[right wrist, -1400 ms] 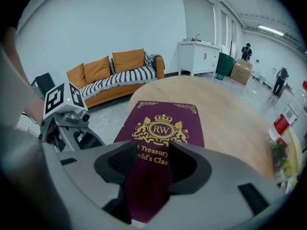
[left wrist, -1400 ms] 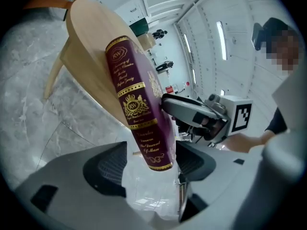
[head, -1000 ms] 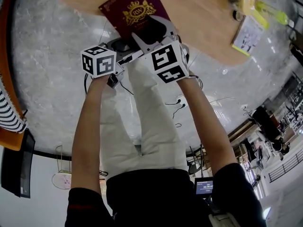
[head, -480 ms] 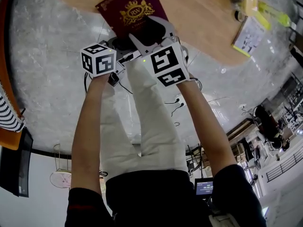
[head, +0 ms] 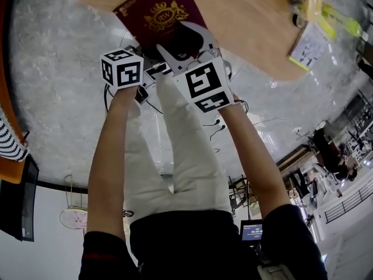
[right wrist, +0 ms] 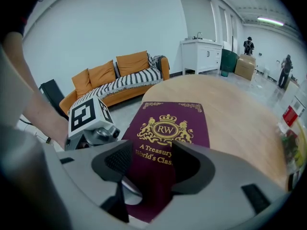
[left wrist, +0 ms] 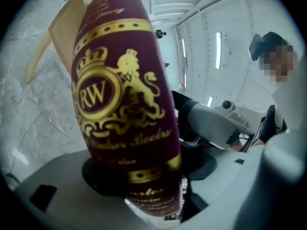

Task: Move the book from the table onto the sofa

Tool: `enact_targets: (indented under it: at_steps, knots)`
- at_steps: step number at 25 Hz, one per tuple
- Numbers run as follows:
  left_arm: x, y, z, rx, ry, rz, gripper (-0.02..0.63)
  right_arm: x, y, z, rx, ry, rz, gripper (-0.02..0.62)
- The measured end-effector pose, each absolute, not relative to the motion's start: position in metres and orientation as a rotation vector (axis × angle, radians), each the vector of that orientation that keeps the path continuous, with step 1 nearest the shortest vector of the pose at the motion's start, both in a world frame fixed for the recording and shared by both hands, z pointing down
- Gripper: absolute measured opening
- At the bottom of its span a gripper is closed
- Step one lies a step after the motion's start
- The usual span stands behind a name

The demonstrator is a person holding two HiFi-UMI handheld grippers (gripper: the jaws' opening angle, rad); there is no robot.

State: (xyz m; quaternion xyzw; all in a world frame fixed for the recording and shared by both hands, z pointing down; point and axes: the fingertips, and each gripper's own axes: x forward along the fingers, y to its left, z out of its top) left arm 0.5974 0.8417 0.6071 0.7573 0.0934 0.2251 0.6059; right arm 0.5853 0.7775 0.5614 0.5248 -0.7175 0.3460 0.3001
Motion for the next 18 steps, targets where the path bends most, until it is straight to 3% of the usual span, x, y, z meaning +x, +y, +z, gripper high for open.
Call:
enact_targets:
  at_steps: [18]
  knots:
    - [0.5978,0.8373,0.6005,1.648,0.205,0.414,0.25,0.5887,0.7783,0.5622,1.407,-1.903,0.91,0.233]
